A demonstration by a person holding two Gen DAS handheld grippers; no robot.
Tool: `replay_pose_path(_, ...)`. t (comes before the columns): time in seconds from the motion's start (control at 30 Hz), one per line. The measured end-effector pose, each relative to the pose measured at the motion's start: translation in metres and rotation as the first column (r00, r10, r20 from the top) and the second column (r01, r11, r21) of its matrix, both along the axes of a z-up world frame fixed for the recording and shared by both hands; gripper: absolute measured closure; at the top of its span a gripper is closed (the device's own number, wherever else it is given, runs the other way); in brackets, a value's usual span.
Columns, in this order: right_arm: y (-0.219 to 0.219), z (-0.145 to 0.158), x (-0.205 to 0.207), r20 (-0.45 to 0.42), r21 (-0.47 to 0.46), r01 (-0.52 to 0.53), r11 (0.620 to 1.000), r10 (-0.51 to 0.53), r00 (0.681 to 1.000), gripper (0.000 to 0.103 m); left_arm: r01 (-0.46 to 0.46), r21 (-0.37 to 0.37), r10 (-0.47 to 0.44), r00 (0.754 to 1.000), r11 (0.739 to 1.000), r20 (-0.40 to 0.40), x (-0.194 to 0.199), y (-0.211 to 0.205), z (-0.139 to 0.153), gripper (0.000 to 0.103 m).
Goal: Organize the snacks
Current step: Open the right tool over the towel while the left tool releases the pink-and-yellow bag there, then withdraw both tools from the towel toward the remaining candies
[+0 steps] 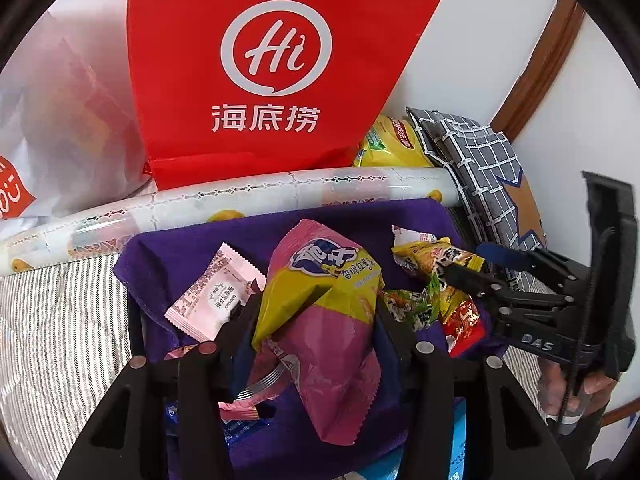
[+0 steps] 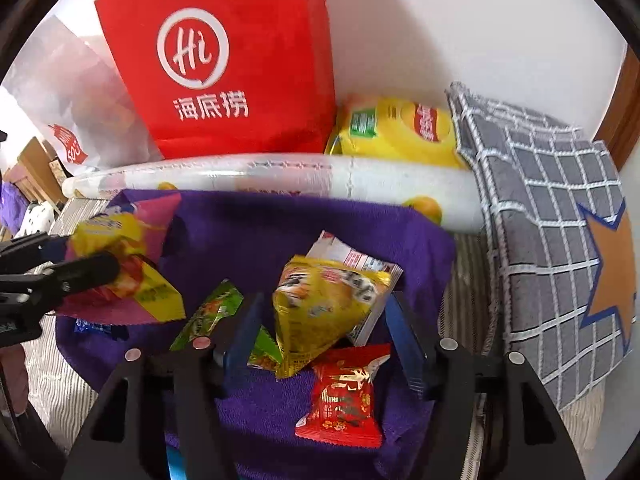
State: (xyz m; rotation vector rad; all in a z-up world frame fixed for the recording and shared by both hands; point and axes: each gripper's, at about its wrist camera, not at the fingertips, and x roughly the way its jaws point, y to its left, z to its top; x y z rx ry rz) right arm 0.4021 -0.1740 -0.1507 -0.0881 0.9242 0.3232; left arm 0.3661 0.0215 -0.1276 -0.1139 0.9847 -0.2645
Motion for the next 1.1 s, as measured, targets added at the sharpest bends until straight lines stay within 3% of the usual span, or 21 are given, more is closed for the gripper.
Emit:
replay_pose_path(0.07, -0.002, 0.007, -0.006, 0.013, 0.004, 0.002, 1.000, -0.002, 1.000, 0.040, 0.006, 0.004, -0.006, 1.000, 1.000, -0.002, -0.001, -0.002, 0.000, 0.049)
replay_pose_path(0.2, -0.004, 0.020, -0.028, 0.052, 0.008, 0.014, 1.000, -0.015, 0.999, 0.040, 0.021, 0.014, -0.021, 1.000, 1.000, 0.017, -0.005, -0.008, 0.006, 0.035)
replay_pose_path(0.37, -0.011, 0.032, -0.059, 0.081, 0.055, 0.038, 0.998, -0.042, 0.996, 0.039, 0.029, 0.008, -0.030, 0.998, 1.000, 0.056, -0.018, -0.011, 0.023, 0.035)
replay_pose_path(0.67, -0.014, 0.040, -0.129, 0.146, -0.002, 0.080, 0.997, -0.079, 0.986, 0.039, 0.020, -0.005, -0.019, 0.994, 1.000, 0.112, -0.066, -0.002, 0.055, 0.035)
replay_pose_path(1.1, -0.007, 0.020, -0.208, 0.052, 0.082, 0.077, 0.994, -0.081, 0.995, 0.040, -0.040, 0.010, 0.038, 0.991, 0.999, 0.128, -0.153, 0.023, 0.066, 0.035)
